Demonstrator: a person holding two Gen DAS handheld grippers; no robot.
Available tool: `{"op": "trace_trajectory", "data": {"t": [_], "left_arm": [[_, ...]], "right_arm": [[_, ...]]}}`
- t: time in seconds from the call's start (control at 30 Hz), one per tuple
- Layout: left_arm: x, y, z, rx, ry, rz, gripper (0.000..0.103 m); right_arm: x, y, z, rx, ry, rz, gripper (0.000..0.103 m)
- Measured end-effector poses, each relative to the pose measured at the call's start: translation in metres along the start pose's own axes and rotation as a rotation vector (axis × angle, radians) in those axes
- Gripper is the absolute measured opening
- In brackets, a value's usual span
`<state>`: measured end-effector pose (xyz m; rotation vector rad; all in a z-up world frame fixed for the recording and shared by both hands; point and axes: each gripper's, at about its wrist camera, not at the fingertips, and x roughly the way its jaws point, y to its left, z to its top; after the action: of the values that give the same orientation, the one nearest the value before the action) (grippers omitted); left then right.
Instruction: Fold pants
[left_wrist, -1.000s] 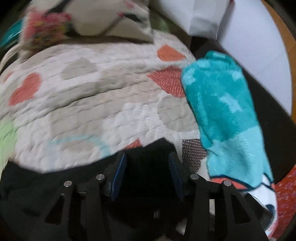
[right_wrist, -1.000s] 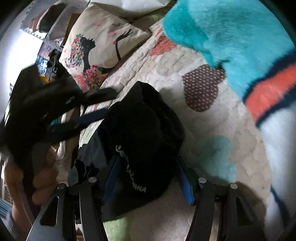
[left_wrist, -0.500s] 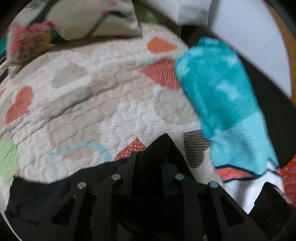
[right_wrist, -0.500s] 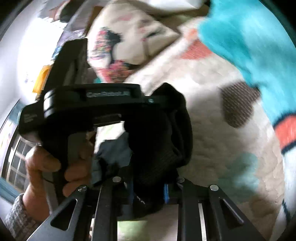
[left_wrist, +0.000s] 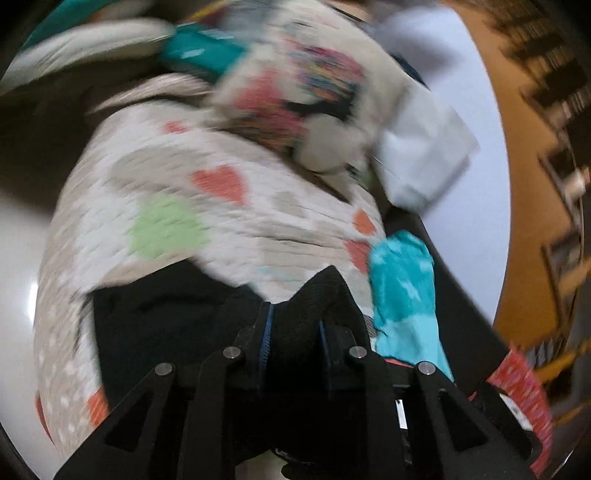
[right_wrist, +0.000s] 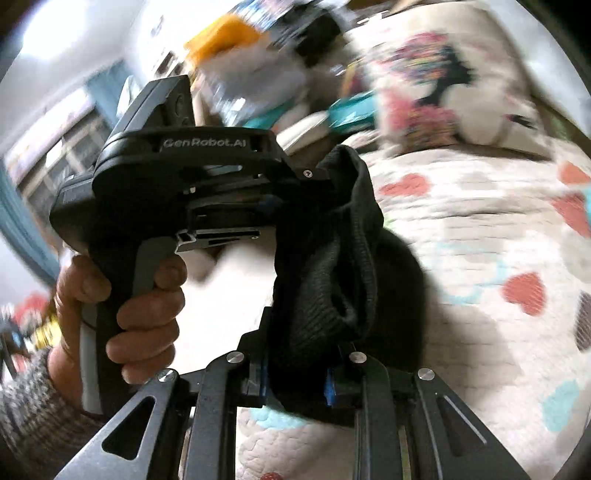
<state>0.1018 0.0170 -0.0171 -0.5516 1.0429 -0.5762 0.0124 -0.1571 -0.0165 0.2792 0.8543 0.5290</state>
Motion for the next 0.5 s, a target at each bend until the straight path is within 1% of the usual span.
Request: {"op": "trace_trajectory", "data": {"t": [0.1,0.17,0.27,0.33,0.37,0.4,0.43,0.47,0.5], "left_arm": [[-0.011,0.056,-0.013,-0.128,-0.017,0.015,0.023],[-0.015,0.078,-0.018,-0.181,-0.025,0.036,0.027],[-0.023,0.106,-0.025,-0.273,-0.043,0.046,0.029],[-0.031,0.117,-0.026,-0.321,-0.060,0.043,0.029],[-0.035,0.126,-0.027,-0.361,-0.061,0.021,0.029],[-0.036,0.133,-0.029,-0.394,-0.057,0.011,0.029],[-0.038,0.141,-0.032,-0.438,-0.056,0.002,0.029],[-0.039,0.148,-0.034,-0.473,-0.058,-0.003,0.029],[-0.041,0.150,-0.035,-0.495,-0.062,-0.006,0.029]], "right_arm": [[0.039,0.024,-0.007,-0.097,0.089,-0.027,0.023],[0.060,0.036,-0.019,-0.156,0.141,-0.053,0.023],[0.086,0.045,-0.033,-0.251,0.190,-0.114,0.023],[0.098,0.050,-0.042,-0.302,0.216,-0.146,0.028],[0.102,0.050,-0.045,-0.326,0.221,-0.163,0.030],[0.105,0.052,-0.050,-0.349,0.217,-0.178,0.033],[0.105,0.053,-0.053,-0.360,0.214,-0.179,0.041],[0.105,0.055,-0.055,-0.368,0.211,-0.178,0.045],[0.105,0.057,-0.056,-0.373,0.207,-0.177,0.054]]}}
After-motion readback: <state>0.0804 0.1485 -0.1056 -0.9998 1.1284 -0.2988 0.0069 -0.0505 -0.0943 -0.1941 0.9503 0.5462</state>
